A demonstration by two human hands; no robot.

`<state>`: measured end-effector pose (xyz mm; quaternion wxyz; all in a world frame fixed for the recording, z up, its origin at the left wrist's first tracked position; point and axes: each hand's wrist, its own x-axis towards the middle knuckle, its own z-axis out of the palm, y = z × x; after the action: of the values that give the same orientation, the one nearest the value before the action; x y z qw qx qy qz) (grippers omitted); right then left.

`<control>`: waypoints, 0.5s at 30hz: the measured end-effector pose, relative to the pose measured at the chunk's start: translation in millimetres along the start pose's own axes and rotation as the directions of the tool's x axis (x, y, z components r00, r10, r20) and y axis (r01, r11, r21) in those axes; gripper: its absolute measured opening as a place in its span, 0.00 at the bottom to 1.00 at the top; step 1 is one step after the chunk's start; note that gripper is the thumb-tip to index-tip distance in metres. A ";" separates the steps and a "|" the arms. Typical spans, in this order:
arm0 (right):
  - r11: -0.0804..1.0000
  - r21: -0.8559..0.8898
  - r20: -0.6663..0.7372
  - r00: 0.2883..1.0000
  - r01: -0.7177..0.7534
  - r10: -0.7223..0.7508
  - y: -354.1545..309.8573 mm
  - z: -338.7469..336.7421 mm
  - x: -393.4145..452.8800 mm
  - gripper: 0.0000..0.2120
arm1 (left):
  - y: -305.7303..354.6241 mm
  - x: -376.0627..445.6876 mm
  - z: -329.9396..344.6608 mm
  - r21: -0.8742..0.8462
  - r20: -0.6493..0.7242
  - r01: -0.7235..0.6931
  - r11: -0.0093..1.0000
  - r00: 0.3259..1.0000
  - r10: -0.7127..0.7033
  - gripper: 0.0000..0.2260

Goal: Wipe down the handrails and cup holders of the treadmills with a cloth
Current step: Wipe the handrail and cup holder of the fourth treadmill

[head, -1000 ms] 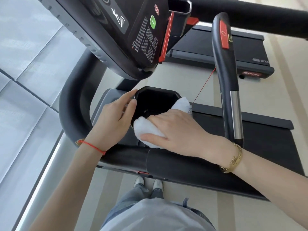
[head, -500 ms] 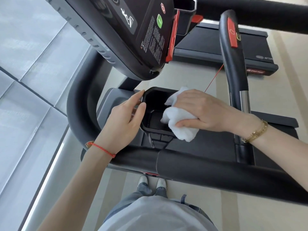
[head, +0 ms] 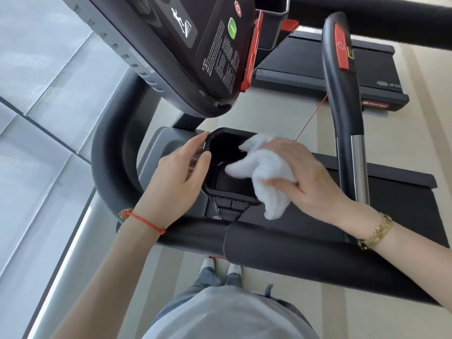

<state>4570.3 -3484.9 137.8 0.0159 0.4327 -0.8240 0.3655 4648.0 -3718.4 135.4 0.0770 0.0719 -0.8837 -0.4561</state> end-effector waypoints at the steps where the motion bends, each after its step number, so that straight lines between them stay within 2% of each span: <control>1: 0.996 0.056 -0.109 0.991 -0.076 0.082 -1.5 -1.0 0.4 0.24 | 0.2 -0.1 0.2 0.002 0.000 0.002 1.000 1.000 -0.002 0.18; 3: 0.985 0.104 -0.284 0.946 -0.135 0.159 -6.4 -5.1 7.5 0.22 | 0.1 0.0 0.9 0.011 -0.005 0.004 1.000 1.000 -0.004 0.18; 5: 0.997 0.031 -0.400 0.913 -0.071 0.077 -12.4 -7.1 16.8 0.20 | -0.3 0.3 1.3 0.012 -0.012 0.008 1.000 1.000 -0.008 0.18; 6: 0.999 -0.042 -0.395 0.918 -0.024 0.005 -13.8 -6.3 20.8 0.20 | -0.4 0.3 1.2 0.014 -0.013 0.010 1.000 1.000 -0.010 0.18; 8: 0.983 -0.183 -0.218 0.975 0.003 -0.044 -13.6 -1.6 26.6 0.19 | -0.8 0.4 1.0 0.020 -0.010 0.006 1.000 1.000 -0.006 0.18; 9: 0.977 -0.209 -0.096 0.995 -0.046 0.026 -12.6 1.7 28.3 0.19 | -0.9 0.1 1.0 0.021 -0.009 0.002 1.000 1.000 -0.002 0.18; 11: 0.971 -0.160 0.066 0.979 -0.180 0.192 -8.2 7.0 29.9 0.20 | -1.0 -0.2 0.9 0.018 -0.011 0.002 1.000 1.000 -0.001 0.18; 15: 0.966 -0.158 0.122 0.967 -0.203 0.223 -2.4 9.0 37.8 0.23 | -2.1 0.4 1.8 0.018 -0.016 -0.002 1.000 1.000 0.002 0.18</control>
<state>4551.1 -3517.8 145.5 -0.0496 0.3633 -0.8891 0.2738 4647.4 -3718.2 132.6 0.0836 0.0754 -0.8872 -0.4474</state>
